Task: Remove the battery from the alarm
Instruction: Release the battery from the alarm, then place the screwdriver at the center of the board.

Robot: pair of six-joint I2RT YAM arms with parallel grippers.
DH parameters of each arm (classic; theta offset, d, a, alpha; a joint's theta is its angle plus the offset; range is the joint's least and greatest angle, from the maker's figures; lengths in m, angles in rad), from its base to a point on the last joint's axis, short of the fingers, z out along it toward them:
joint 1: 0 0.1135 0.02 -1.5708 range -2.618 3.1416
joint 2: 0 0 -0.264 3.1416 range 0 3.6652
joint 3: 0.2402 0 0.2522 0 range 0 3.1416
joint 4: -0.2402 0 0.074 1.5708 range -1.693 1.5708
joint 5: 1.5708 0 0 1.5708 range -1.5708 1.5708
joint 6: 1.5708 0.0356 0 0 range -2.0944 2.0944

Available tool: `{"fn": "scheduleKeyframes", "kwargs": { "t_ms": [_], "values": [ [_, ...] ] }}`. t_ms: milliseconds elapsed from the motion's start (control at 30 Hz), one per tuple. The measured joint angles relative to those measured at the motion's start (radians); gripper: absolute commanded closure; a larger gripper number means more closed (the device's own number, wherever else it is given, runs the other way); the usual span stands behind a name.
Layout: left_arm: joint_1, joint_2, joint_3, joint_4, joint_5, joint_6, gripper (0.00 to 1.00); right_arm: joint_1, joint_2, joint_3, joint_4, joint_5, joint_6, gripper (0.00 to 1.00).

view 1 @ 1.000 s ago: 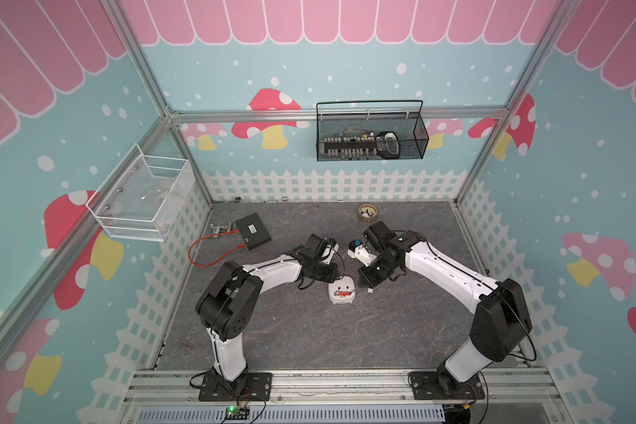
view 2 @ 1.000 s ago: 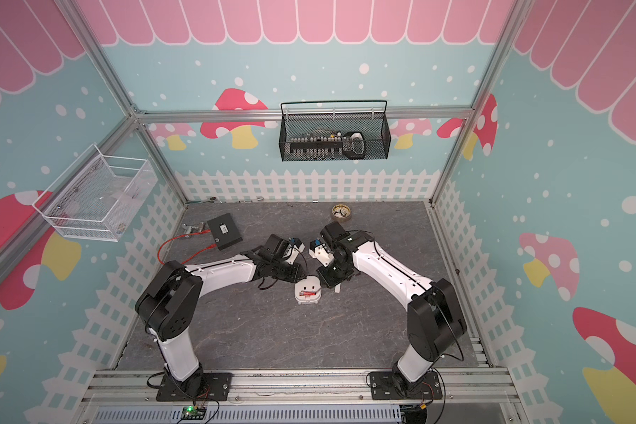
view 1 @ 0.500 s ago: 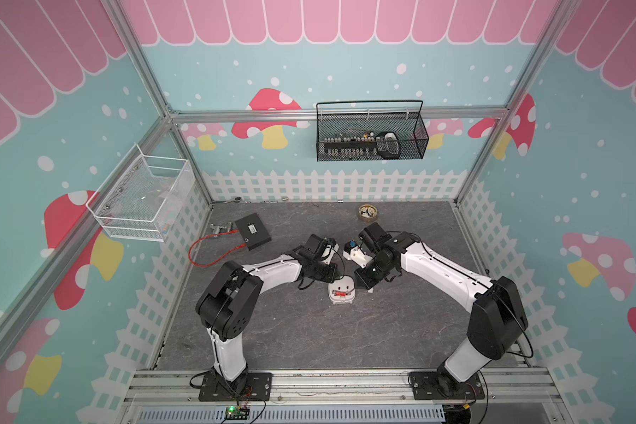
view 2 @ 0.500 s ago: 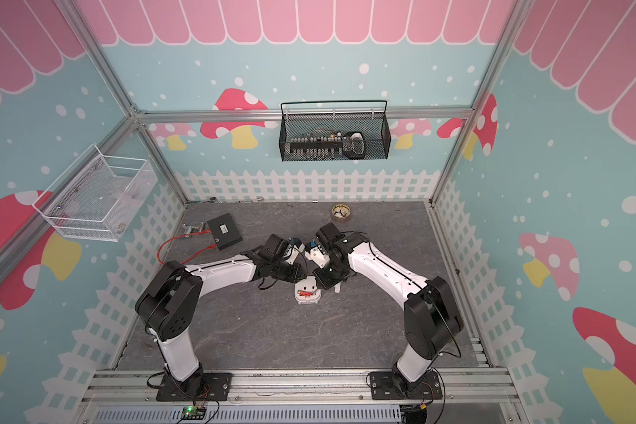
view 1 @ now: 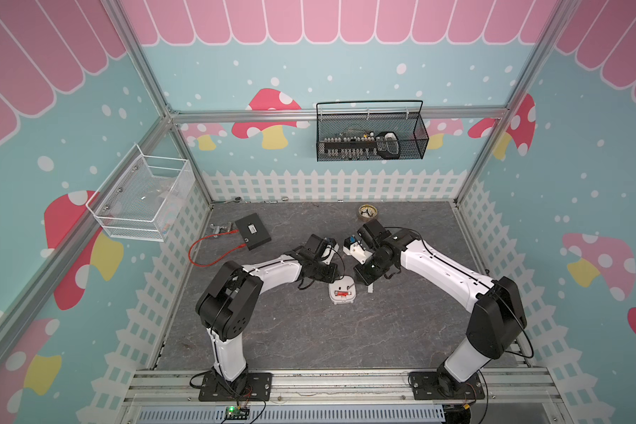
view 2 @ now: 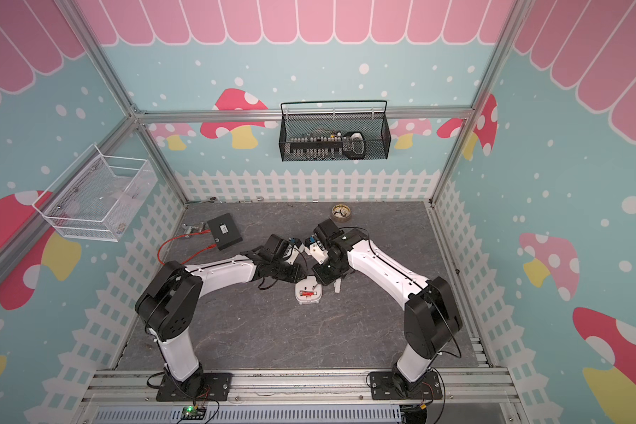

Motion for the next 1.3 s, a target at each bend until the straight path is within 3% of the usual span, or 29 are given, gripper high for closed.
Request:
{"fn": "scheduleKeyframes", "kwargs": {
  "t_ms": [167,367,533,767,1100,1300],
  "values": [
    [-0.001,0.0,0.0,0.0,0.0,0.0,0.77,-0.023,-0.043,0.002,-0.02,0.083,0.037,1.0],
    [-0.002,-0.001,0.0,0.0,-0.003,0.0,0.76,-0.162,-0.139,-0.065,0.023,0.168,0.098,1.0],
    [-0.004,-0.002,0.0,-0.002,-0.008,0.0,0.75,-0.281,-0.196,-0.225,0.137,0.094,0.15,1.0],
    [-0.009,-0.006,0.0,-0.006,-0.02,0.0,0.75,-0.333,-0.201,-0.37,0.315,-0.009,0.247,1.0],
    [-0.011,-0.009,0.0,-0.012,-0.026,0.0,0.75,-0.347,-0.234,-0.504,0.466,0.049,0.293,0.73],
    [-0.011,-0.009,0.0,-0.013,-0.026,0.0,0.75,-0.346,-0.235,-0.608,0.445,0.097,0.286,0.55]
  ]
}}
